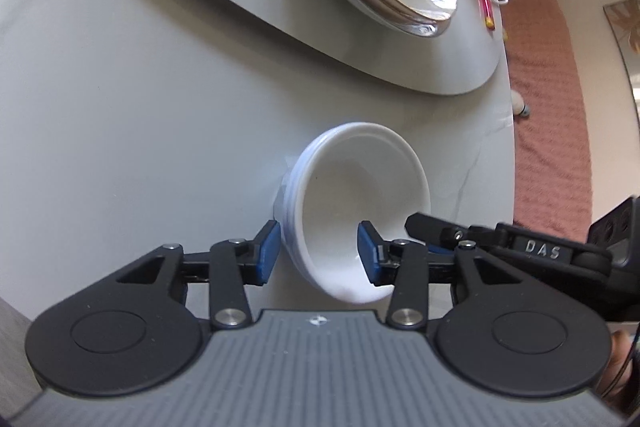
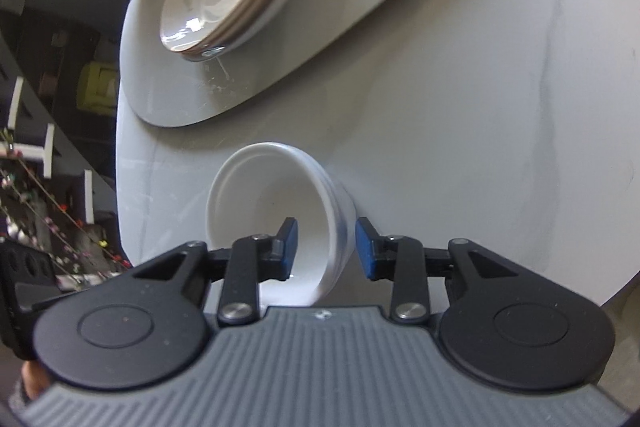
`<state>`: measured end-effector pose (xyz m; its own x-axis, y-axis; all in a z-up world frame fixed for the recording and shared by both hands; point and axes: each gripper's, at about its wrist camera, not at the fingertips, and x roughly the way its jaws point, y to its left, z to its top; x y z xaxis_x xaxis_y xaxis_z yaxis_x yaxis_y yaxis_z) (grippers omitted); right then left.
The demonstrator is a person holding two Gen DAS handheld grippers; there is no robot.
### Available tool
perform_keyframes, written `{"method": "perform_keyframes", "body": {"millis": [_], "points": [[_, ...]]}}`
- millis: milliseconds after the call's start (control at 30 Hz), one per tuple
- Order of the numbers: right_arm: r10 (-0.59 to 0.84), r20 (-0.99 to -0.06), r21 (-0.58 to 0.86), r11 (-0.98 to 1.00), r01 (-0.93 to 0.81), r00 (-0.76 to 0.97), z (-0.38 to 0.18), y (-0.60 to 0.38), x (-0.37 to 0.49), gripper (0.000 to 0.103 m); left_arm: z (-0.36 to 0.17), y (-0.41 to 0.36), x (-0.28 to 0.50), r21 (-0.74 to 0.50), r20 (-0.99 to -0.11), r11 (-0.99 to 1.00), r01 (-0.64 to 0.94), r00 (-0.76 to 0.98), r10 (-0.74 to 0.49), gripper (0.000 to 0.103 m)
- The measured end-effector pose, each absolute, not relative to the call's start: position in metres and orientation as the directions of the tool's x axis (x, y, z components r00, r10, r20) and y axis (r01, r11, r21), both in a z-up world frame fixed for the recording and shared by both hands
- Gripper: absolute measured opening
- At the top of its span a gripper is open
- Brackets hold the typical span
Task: Organize plates and bowls
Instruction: 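Carry the held ceramic bowl toward the plate stack on the turntable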
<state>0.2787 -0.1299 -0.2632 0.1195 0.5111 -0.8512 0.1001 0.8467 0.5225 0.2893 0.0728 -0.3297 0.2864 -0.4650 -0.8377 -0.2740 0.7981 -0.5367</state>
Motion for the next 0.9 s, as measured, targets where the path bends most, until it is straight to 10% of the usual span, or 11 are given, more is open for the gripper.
{"method": "perform_keyframes", "body": {"millis": [333, 500, 900], "points": [[0.533, -0.845, 0.535, 0.838, 0.109, 0.049, -0.286, -0.123, 0.28, 0.035, -0.347, 0.073, 0.294, -0.546, -0.835, 0.782, -0.3, 0.269, -0.48, 0.046], [0.501, -0.865, 0.502, 0.864, 0.045, 0.026, -0.287, -0.111, 0.282, 0.034, -0.352, 0.072, 0.295, -0.513, -0.855, 0.798, -0.316, 0.267, -0.444, 0.019], [0.454, -0.891, 0.451, 0.89, -0.063, 0.029, -0.279, -0.099, 0.29, 0.023, -0.341, 0.073, 0.299, -0.506, -0.856, 0.813, -0.289, 0.285, -0.432, 0.017]]}}
